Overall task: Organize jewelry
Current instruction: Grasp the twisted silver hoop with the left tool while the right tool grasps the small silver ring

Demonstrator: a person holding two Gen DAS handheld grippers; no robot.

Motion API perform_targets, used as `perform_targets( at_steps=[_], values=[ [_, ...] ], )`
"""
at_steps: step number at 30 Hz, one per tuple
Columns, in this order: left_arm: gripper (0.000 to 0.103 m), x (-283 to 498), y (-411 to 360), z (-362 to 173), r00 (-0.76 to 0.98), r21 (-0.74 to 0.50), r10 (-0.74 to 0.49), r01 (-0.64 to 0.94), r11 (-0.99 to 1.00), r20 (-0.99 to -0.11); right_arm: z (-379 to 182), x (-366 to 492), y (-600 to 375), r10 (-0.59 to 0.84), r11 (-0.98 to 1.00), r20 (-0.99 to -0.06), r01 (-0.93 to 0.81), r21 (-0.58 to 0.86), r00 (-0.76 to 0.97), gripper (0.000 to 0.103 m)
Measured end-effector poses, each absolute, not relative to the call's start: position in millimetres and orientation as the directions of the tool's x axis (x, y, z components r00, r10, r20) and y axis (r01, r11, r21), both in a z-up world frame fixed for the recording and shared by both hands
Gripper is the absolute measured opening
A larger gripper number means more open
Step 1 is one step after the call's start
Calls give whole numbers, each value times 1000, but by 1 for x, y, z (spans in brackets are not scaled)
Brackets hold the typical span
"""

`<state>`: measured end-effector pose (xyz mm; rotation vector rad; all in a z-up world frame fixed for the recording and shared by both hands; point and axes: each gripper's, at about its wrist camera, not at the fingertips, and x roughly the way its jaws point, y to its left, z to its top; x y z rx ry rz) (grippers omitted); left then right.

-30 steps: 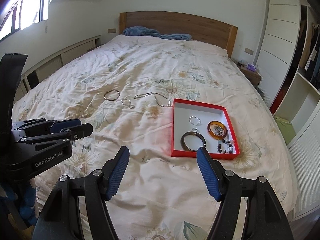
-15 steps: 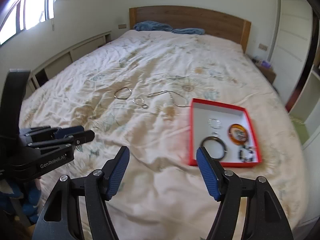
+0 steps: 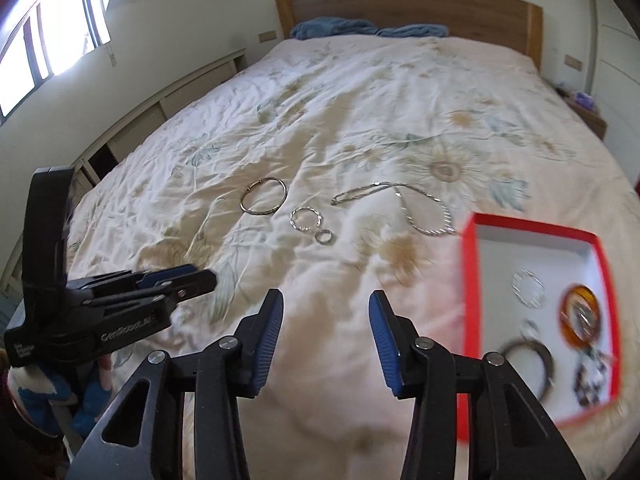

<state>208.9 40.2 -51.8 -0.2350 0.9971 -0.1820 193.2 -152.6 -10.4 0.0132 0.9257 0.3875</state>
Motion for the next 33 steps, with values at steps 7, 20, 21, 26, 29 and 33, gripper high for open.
perform_targets(
  at_steps=[7, 20, 21, 26, 29, 33],
  values=[
    [25, 278, 39, -84, 493, -336, -307, 32, 941, -814, -45, 245, -141, 364, 906, -804, -379, 189, 470, 42],
    [25, 336, 35, -118, 442, -357, -310, -25, 934, -841, -83, 286, -123, 361, 883, -847, -434, 177, 389, 42],
    [25, 340, 36, -119, 437, -361, -311, -33, 932, -844, -85, 287, -121, 361, 882, -849, -437, 177, 385, 42],
    [25, 346, 40, -121, 434, -396, -338, -46, 917, -835, -94, 296, -114, 352, 880, -859, -444, 169, 372, 42],
    [25, 343, 44, -119, 447, -424, -362, -44, 905, -818, -96, 299, -112, 354, 878, -859, -448, 169, 369, 42],
    [25, 344, 49, -118, 455, -461, -385, -63, 885, -803, -97, 301, -112, 357, 877, -859, -450, 171, 368, 42]
  ],
)
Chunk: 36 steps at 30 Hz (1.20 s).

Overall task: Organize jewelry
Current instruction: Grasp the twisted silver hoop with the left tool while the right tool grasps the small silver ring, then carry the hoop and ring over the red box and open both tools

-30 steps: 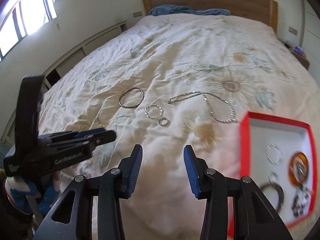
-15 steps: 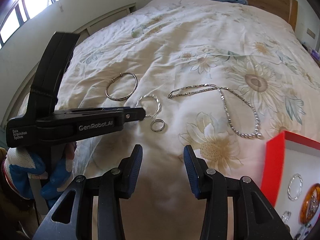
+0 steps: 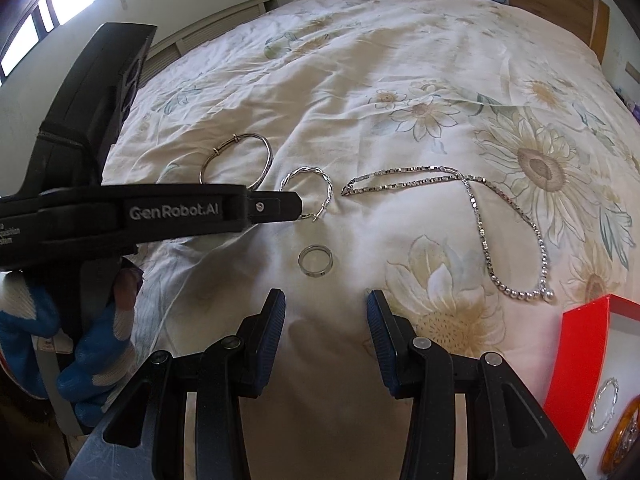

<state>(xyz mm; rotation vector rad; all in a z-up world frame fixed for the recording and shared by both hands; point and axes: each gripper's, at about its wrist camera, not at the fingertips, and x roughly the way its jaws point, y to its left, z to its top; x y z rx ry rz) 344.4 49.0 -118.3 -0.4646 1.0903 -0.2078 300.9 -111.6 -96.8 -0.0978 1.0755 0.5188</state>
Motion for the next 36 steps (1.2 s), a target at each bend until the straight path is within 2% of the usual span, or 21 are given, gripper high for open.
perform_targets(
  at_steps=[4, 8, 10, 12, 20, 26, 28, 29, 36],
  values=[
    [25, 350, 51, -120, 448, -474, -390, -90, 876, -805, -98, 303, -111, 359, 875, -858, -454, 171, 368, 42],
    [25, 358, 44, -125, 412, -415, -334, -123, 902, -848, -99, 307, -109, 360, 874, -857, -455, 172, 368, 42],
    [20, 361, 41, -127, 405, -396, -310, -148, 906, -860, -100, 310, -108, 361, 874, -857, -455, 172, 369, 42],
    [10, 360, 42, -129, 412, -389, -296, -163, 907, -862, -100, 313, -106, 361, 873, -856, -456, 171, 370, 42],
    [4, 349, 58, -126, 453, -482, -362, -183, 857, -814, -105, 327, -96, 371, 865, -852, -472, 172, 369, 41],
    [4, 335, 73, -118, 477, -538, -404, -186, 822, -781, -114, 331, -86, 382, 850, -854, -497, 175, 353, 32],
    [4, 331, 77, -115, 480, -540, -403, -190, 820, -780, -118, 331, -84, 377, 850, -856, -499, 169, 353, 22],
    [4, 329, 78, -113, 482, -538, -399, -193, 820, -780, -119, 329, -84, 377, 851, -856, -497, 169, 355, 20],
    [4, 305, 86, -92, 499, -516, -367, -197, 834, -785, -101, 310, -96, 393, 860, -837, -474, 188, 380, 20]
  ],
)
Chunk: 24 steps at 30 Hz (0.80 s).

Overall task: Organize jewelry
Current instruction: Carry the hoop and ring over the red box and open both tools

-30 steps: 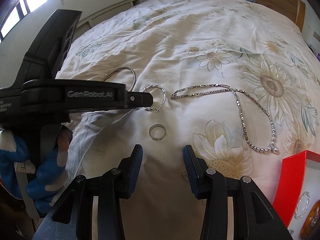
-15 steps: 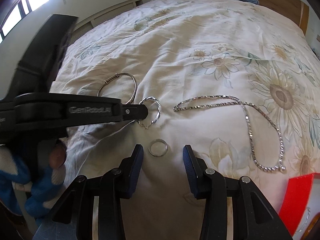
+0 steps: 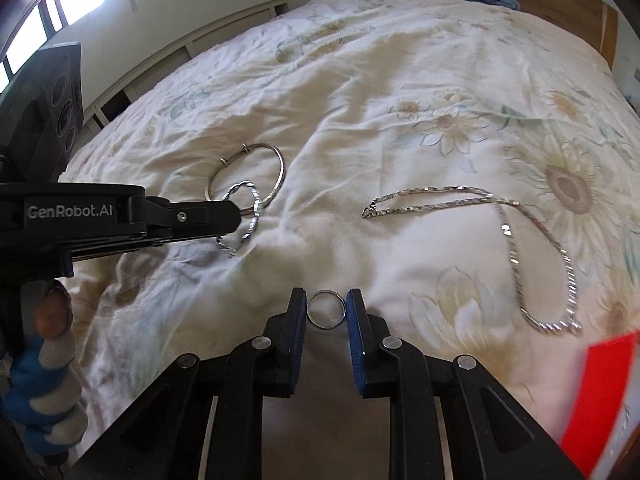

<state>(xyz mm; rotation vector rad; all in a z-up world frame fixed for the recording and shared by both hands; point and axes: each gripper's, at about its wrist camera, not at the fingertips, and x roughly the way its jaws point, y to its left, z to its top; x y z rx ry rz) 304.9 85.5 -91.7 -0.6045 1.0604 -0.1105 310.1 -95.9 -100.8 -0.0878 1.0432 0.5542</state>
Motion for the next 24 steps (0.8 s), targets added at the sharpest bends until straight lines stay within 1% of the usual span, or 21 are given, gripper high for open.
perform_targets(
  at_steps=[6, 12, 19, 24],
  values=[
    [4, 282, 69, -61, 513, -499, -357, -168, 850, -781, -54, 281, -130, 394, 881, -801, -435, 188, 452, 20],
    [4, 266, 19, -31, 510, -492, -388, -81, 867, -767, -13, 253, -189, 344, 919, -771, -360, 160, 536, 20],
    [4, 266, -84, -15, 453, -459, -448, 93, 884, -771, -7, 239, -279, 251, 963, -774, -232, 138, 581, 20],
    [4, 287, -164, -28, 382, -424, -462, 185, 887, -800, -25, 257, -338, 200, 979, -789, -158, 132, 581, 20]
  ],
)
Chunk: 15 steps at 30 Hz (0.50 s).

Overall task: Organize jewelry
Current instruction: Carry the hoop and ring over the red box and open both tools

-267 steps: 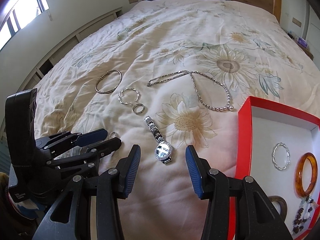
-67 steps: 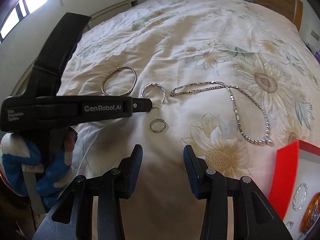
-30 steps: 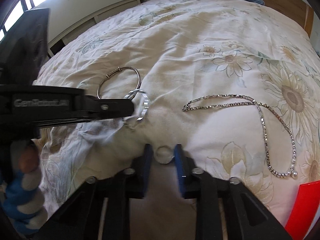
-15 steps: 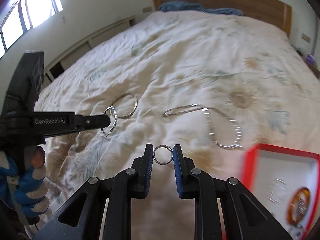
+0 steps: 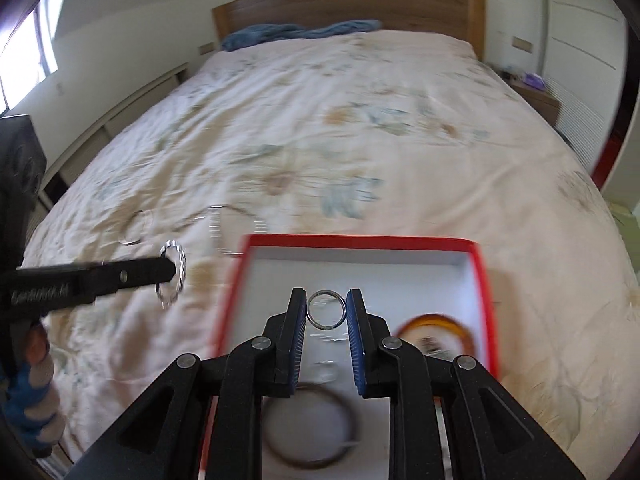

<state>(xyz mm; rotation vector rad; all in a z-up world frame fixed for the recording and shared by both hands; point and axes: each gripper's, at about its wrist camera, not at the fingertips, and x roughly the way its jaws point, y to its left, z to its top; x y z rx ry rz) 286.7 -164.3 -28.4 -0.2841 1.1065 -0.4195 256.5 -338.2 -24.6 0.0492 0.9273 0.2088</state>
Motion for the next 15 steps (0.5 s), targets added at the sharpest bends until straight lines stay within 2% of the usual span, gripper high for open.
perform_targets(
  at_steps=[6, 15],
  values=[
    [4, 316, -223, -59, 340, -318, -380, 224, 921, -860, -55, 292, -379, 182, 983, -803, -137, 125, 567, 20],
    [4, 333, -259, -88, 339, -170, -252, 252, 953, -907, -93, 318, -391, 168, 982, -844, -160, 99, 510, 20]
  ],
)
